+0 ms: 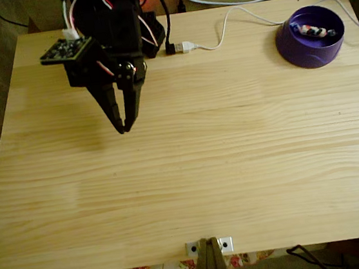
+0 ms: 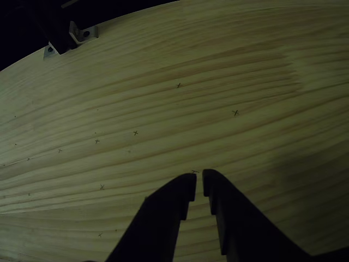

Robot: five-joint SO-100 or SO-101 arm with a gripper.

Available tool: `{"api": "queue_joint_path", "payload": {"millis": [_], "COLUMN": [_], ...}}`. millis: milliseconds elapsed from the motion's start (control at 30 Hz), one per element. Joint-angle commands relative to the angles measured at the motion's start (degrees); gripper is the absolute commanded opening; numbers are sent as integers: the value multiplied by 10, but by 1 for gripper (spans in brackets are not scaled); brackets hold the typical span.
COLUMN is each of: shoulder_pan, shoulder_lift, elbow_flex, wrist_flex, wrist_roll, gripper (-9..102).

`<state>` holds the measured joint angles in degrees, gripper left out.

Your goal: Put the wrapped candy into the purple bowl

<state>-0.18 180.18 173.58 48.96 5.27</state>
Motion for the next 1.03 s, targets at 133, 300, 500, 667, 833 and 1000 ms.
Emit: {"api": "queue_joint_path", "payload": {"millis": [133,300,500,667,833,1000], "shoulder_pan": [-6,-31,-30,-18,-1,-1], "shoulder_lift": [7,7,7,7,7,7], "elbow_flex": [-9,-9,-9,-9,-9,-9], "wrist_flex": [-3,-3,-3,-3,-3,-3], "wrist_roll": [-11,-30,-27,-17,-3,-3], "gripper": [0,0,0,0,0,0]}}
